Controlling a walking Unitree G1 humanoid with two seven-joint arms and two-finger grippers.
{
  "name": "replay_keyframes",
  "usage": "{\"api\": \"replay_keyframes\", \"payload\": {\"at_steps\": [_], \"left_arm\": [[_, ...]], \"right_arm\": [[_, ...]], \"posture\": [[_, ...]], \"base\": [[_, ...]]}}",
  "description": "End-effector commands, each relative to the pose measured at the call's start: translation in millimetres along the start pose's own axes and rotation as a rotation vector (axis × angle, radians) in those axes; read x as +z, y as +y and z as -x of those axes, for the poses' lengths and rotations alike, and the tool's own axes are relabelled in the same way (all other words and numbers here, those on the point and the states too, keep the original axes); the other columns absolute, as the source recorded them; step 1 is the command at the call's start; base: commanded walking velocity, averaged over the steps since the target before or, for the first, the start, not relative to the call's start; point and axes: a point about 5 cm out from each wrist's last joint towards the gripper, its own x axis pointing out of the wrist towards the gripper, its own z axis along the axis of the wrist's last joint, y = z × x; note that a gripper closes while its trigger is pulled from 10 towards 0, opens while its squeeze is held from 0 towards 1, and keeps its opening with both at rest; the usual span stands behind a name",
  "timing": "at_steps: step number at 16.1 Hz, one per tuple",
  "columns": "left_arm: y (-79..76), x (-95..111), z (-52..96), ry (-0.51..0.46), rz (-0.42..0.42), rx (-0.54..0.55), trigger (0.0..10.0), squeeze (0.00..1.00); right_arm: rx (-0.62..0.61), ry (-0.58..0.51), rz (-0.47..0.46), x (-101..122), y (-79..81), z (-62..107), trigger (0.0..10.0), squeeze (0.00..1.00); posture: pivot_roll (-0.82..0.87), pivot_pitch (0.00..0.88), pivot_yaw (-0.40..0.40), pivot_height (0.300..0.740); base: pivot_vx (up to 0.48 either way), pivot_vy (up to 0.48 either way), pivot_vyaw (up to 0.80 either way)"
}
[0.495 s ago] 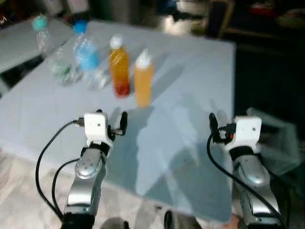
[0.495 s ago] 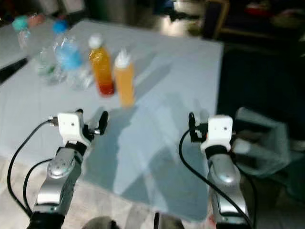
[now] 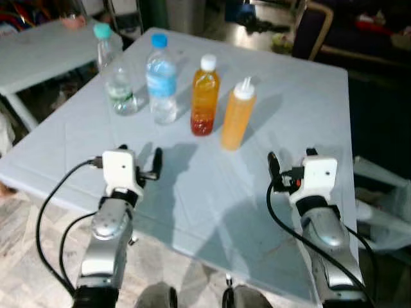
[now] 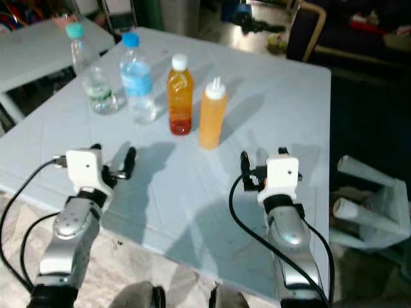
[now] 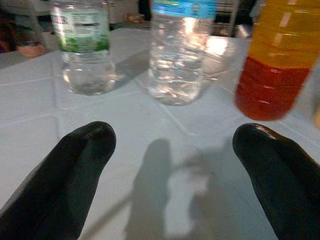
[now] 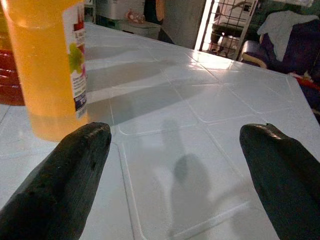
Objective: Restocking fridge
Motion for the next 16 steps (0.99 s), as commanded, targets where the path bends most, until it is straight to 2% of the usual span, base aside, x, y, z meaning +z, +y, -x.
{"api": "replay_keyframes", "payload": {"at_steps": [1,5,9,11,13,16], "left_arm": [[-1.0,0.3,0.5,0.000,-0.006,-0.014,10.0,0.00],[-6.4,0.9,1.3,-0.017,-0.035,-0.052,10.0,0.00],[-16.4,-1.0,6.2,-0.024,-0.060,-0.113,10.0,0.00],[-16.9,0.0,6.9,-0.028,-0.060,-0.113,10.0,0.00],[-17.3,0.9,8.0,-0.027,-0.007,-0.140,10.0,0.00],[-16.5,2.1,7.5,-0.039,-0.028,-0.139,10.0,0.00]], "right_arm": [[-0.021,-0.002,0.009,0.8,-5.3,1.2,10.0,0.00],[-0.027,0.014,0.013,-1.9,-4.9,1.3,10.0,0.00],[-0.032,0.008,0.012,-1.1,-5.3,-0.5,10.0,0.00],[-0.031,0.008,0.010,-1.0,-4.9,-1.0,10.0,0.00],[-0.032,0.009,0.010,-1.3,-4.4,-1.6,10.0,0.00],[-0.033,0.003,0.014,-0.2,-4.3,-3.6,10.0,0.00]], "posture": [[0.01,0.100,-0.029,0.740],[0.00,0.107,-0.028,0.740],[0.01,0.113,-0.028,0.740],[0.01,0.113,-0.029,0.740],[0.01,0.113,-0.028,0.740],[0.01,0.113,-0.027,0.740]], "base": [[0.000,0.480,0.00],[0.000,0.471,-0.10],[0.000,0.000,-0.10],[0.000,0.000,0.00],[0.000,0.000,-0.23],[0.081,0.000,-0.46]]}}
